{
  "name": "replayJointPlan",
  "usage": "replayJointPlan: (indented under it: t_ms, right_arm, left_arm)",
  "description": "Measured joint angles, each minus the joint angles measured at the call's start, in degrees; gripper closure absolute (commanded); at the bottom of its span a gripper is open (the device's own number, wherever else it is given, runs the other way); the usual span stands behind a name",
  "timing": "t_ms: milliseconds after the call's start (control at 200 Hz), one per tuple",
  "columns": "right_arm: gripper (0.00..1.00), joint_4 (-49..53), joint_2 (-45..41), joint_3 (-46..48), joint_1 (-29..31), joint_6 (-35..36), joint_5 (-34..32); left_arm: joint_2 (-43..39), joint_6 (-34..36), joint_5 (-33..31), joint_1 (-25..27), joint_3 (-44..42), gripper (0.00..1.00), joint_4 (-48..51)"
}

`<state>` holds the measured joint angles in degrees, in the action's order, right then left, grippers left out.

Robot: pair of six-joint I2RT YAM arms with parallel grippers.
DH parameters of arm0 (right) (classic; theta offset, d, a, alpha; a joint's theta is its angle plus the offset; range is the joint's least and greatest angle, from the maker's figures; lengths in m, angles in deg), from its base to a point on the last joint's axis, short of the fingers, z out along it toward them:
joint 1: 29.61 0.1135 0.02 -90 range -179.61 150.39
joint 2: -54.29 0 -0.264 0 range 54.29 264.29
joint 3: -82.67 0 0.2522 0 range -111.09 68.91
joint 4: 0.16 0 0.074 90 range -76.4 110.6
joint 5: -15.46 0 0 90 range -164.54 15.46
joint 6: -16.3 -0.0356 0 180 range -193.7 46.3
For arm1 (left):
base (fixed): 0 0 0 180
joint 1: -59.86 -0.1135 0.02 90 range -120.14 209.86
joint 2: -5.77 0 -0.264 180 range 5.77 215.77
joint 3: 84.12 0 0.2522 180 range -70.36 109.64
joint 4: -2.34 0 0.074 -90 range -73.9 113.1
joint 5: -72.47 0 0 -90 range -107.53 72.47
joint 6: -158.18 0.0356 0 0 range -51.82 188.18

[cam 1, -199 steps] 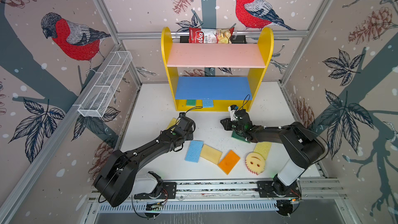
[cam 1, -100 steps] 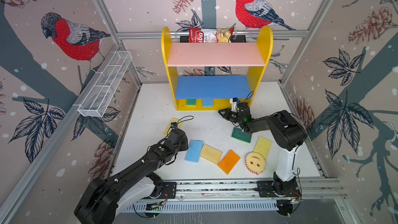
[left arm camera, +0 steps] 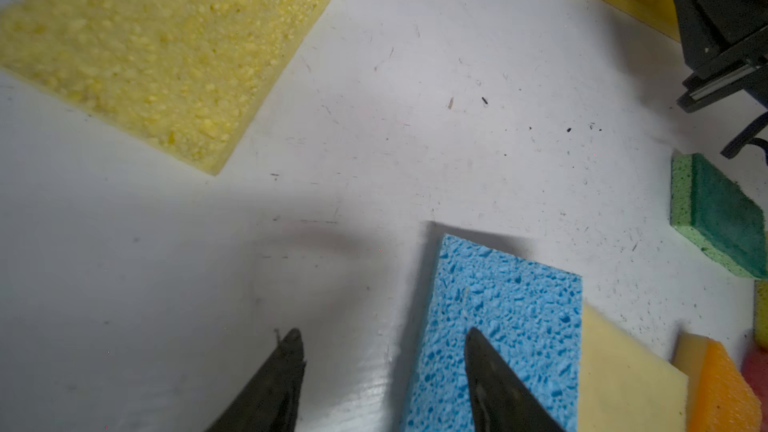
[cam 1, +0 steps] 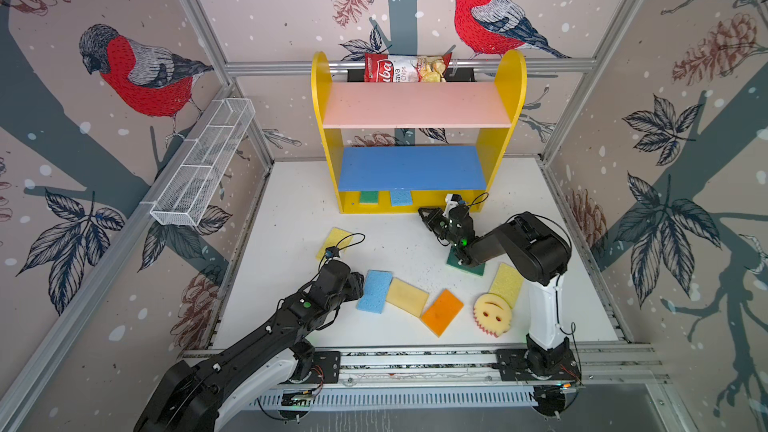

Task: Place and organize the cleaning sponges onto the shelf

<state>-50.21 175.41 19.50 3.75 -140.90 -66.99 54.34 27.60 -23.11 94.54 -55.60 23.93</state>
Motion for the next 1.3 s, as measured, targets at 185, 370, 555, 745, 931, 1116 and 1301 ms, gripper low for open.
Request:
replayJointPlan:
  t_ms: [185, 370, 555, 745, 931, 1116, 1301]
  right_arm:
    - [1.0, -2.93, 3.37, -2.51, 0.7, -4.92, -1.73]
    - [1.0, -1.53, 3.89, -5.38, 0.72, -5.62, -4.85]
    - [1.0, 2.67, 4.85, -7.45, 1.38, -6.62, -9.55]
    - [1.0, 5.16, 7.06, -10.47, 1.51, -7.98, -12.52]
    - [1.0, 7.48, 8.5, -12.7, 1.68, -8.7, -14.6]
    - [1.0, 10.67, 9.38, -15.06, 2.16, -9.6, -15.67]
    - [1.0, 12.28, 10.27, -17.11, 2.71, -9.66, -16.06]
  left_arm:
    - [-0.42, -0.02, 0.9, 0.0, -0.52, 0.39, -1.31]
    - [-0.79, 0.11, 0.87, 0.0, -1.66, 0.4, -2.05]
    - [0.42, 0.11, 0.85, 0.0, -2.01, 0.41, -2.82]
    - [0.33, 0.11, 0.85, 0.0, -2.01, 0.41, -2.78]
    - [-1.16, 0.11, 0.7, 0.0, -2.21, 0.42, -2.6]
    - [-1.81, 0.11, -0.28, 0.0, -2.4, 0.42, -2.38]
    - [-1.57, 0.11, -0.68, 0.0, -2.43, 0.43, -2.36]
